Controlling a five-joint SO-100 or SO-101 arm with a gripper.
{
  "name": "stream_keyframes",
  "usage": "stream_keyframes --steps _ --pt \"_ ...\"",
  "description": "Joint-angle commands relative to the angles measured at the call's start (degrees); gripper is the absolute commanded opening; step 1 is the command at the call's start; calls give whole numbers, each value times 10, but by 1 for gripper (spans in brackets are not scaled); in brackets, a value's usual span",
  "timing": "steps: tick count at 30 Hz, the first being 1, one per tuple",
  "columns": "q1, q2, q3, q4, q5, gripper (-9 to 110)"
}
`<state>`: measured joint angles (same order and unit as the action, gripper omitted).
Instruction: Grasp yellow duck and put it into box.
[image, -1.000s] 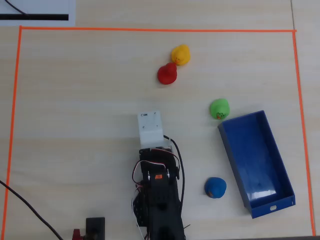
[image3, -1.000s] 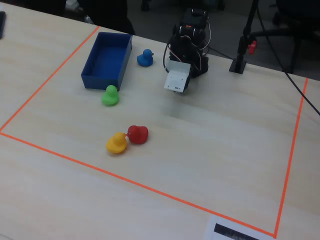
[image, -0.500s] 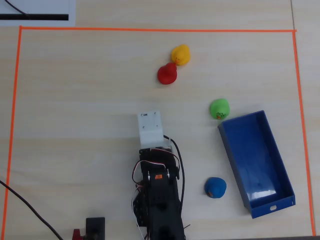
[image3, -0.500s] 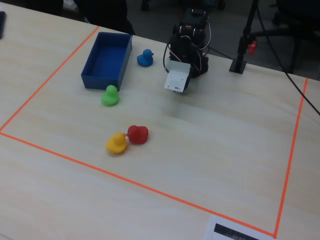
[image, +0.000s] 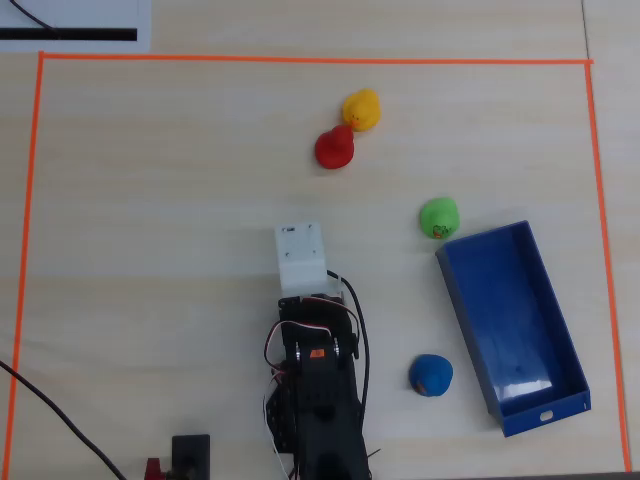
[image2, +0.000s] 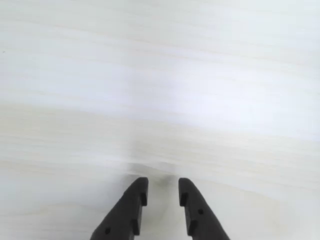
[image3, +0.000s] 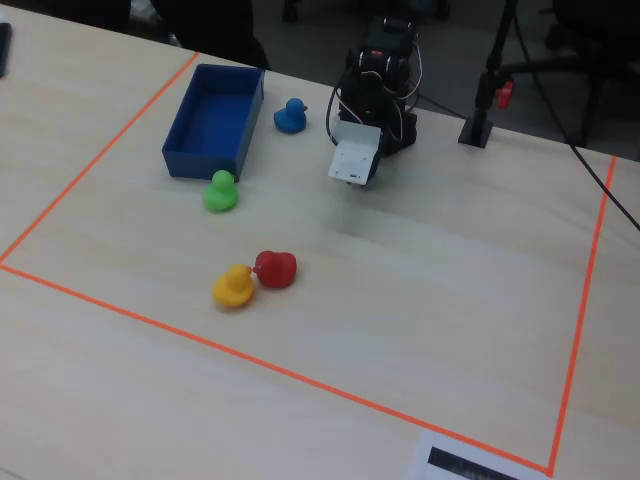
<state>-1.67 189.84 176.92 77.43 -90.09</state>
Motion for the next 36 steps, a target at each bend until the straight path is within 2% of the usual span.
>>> stream_keyframes --steps 1,6,10,15,18,24,36 --pt "-3 -1 7 2 0 5" --pt "1 -1 7 2 0 5" --pt "-4 -1 6 -2 -5 0" --pt "11 -2 -7 -105 11 0" --pt "16 -30 -31 -184 33 5" --pt "16 -154 -108 -342 118 9" --pt "32 -499 -381 -461 222 10"
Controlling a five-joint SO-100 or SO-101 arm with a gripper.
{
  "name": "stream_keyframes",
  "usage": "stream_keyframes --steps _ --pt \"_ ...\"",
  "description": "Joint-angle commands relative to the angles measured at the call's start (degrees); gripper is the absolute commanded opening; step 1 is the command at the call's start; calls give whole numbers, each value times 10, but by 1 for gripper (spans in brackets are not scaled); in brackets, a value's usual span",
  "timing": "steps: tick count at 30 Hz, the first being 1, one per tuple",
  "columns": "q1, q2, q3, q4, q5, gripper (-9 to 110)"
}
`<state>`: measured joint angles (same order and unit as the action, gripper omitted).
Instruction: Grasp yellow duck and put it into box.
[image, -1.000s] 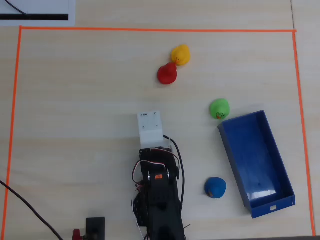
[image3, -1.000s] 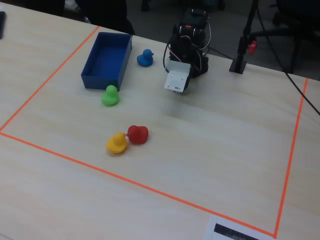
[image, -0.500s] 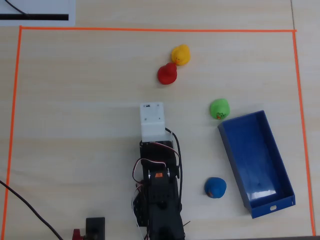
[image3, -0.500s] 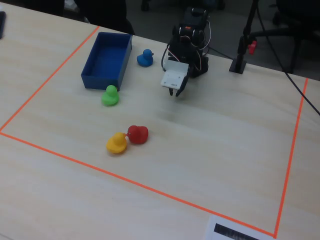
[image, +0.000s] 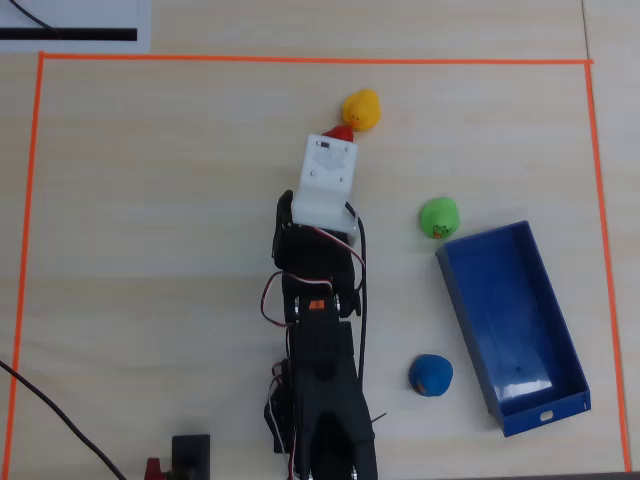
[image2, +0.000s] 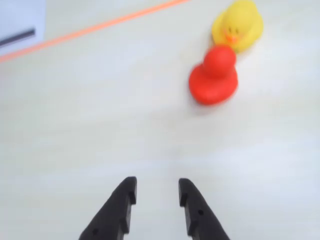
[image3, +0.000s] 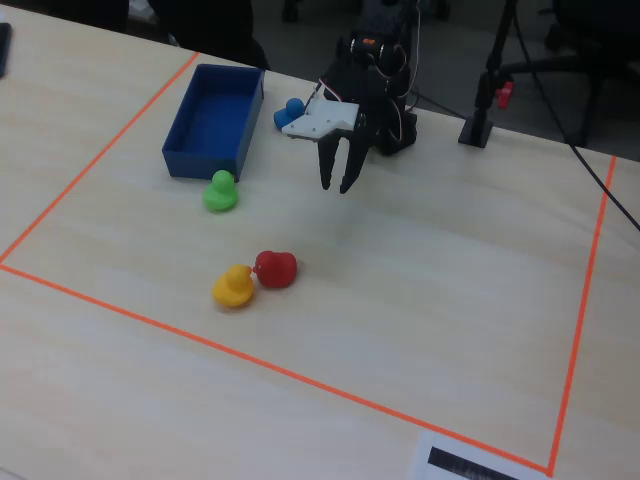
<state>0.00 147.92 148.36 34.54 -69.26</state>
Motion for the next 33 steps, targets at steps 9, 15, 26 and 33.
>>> stream_keyframes --steps 9,15,26,33 --pt "53 -324 -360 -7 62 11" --pt "61 -493 -589 200 55 16" --pt "98 -660 -776 245 76 20" --pt "118 -766 -900 218 84 24"
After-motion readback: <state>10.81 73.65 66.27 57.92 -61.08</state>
